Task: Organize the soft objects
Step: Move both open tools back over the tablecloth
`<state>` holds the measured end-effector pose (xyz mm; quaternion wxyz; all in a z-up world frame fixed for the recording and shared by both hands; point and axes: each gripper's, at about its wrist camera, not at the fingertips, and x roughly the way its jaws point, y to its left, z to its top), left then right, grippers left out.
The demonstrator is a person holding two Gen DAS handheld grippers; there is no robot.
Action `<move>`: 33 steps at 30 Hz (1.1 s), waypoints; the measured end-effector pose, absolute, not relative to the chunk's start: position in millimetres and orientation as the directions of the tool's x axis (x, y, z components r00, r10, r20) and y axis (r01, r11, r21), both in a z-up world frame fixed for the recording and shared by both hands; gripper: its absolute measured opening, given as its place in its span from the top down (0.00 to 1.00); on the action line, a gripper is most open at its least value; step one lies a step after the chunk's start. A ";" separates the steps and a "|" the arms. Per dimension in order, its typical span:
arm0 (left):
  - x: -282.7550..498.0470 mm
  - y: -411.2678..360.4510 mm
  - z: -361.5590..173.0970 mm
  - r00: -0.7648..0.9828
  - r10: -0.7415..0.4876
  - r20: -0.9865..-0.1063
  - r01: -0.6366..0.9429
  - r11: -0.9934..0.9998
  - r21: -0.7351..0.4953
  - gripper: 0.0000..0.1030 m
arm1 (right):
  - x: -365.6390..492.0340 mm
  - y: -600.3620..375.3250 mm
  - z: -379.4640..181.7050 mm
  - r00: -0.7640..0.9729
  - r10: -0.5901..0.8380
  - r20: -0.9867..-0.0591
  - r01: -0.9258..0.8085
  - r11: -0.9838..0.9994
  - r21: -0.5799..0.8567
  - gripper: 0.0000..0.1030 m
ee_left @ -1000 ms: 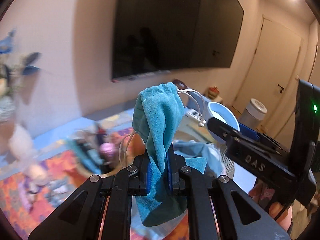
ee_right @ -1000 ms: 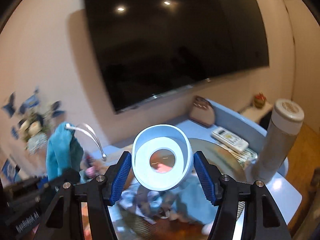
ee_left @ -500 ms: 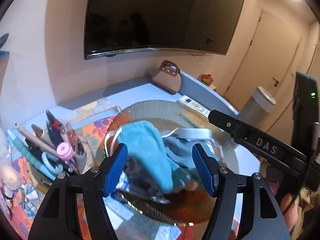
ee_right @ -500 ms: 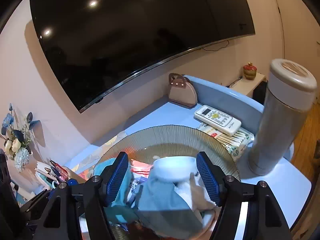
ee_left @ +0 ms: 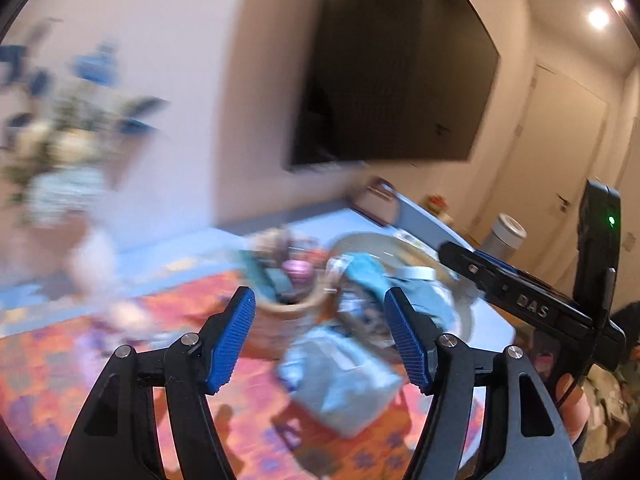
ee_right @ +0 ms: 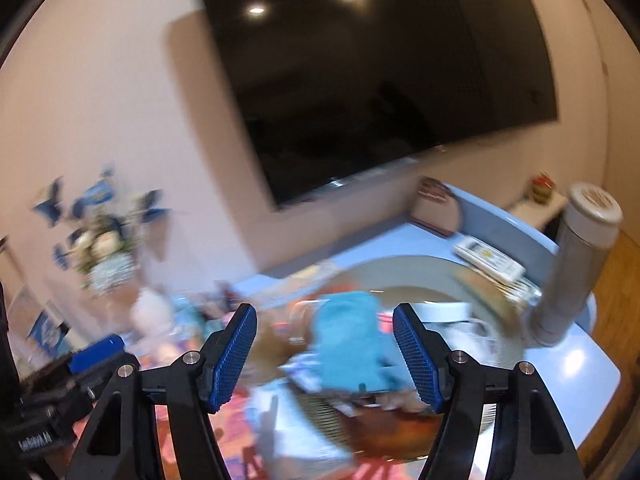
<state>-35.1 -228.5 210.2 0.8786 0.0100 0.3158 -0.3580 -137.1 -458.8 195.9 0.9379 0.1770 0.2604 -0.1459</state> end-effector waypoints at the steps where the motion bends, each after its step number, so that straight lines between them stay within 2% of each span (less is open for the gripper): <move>1: -37.5 -205.8 218.1 0.583 -0.598 -0.550 0.604 0.771 -0.199 0.29 | -136.1 -445.0 200.9 0.833 -0.162 -0.529 0.337 0.907 0.252 0.33; 3: -39.4 -168.1 230.5 0.652 -0.549 -0.522 0.539 0.821 -0.190 0.22 | -132.5 -415.7 208.0 0.851 -0.115 -0.513 0.273 0.931 0.244 0.33; 6: -42.1 -108.0 243.5 0.733 -0.466 -0.495 0.430 0.882 -0.192 0.22 | -122.7 -367.2 212.1 0.861 -0.042 -0.506 0.173 0.961 0.214 0.33; 9: -42.7 -57.4 241.7 0.783 -0.361 -0.507 0.317 0.932 -0.174 0.22 | -110.2 -327.2 205.3 0.854 0.002 -0.520 0.102 0.980 0.170 0.33; 12: -36.6 -21.8 223.5 0.793 -0.264 -0.548 0.222 0.964 -0.144 0.22 | -94.1 -285.7 188.7 0.827 0.061 -0.559 0.023 0.989 0.143 0.33; 18: -3.3 2.4 137.3 0.716 -0.118 -0.688 0.098 0.993 -0.069 0.22 | -56.3 -220.6 116.5 0.711 0.121 -0.693 -0.077 0.993 0.094 0.33; 24: 19.0 11.1 57.5 0.627 -0.154 -0.763 0.062 0.987 -0.149 0.22 | -40.0 -205.6 46.7 0.618 0.093 -0.780 -0.078 0.995 0.057 0.33; 33: 27.9 11.1 13.5 0.605 -0.104 -0.790 0.001 0.991 -0.131 0.22 | -34.5 -214.8 7.8 0.588 0.053 -0.807 -0.043 0.999 0.034 0.31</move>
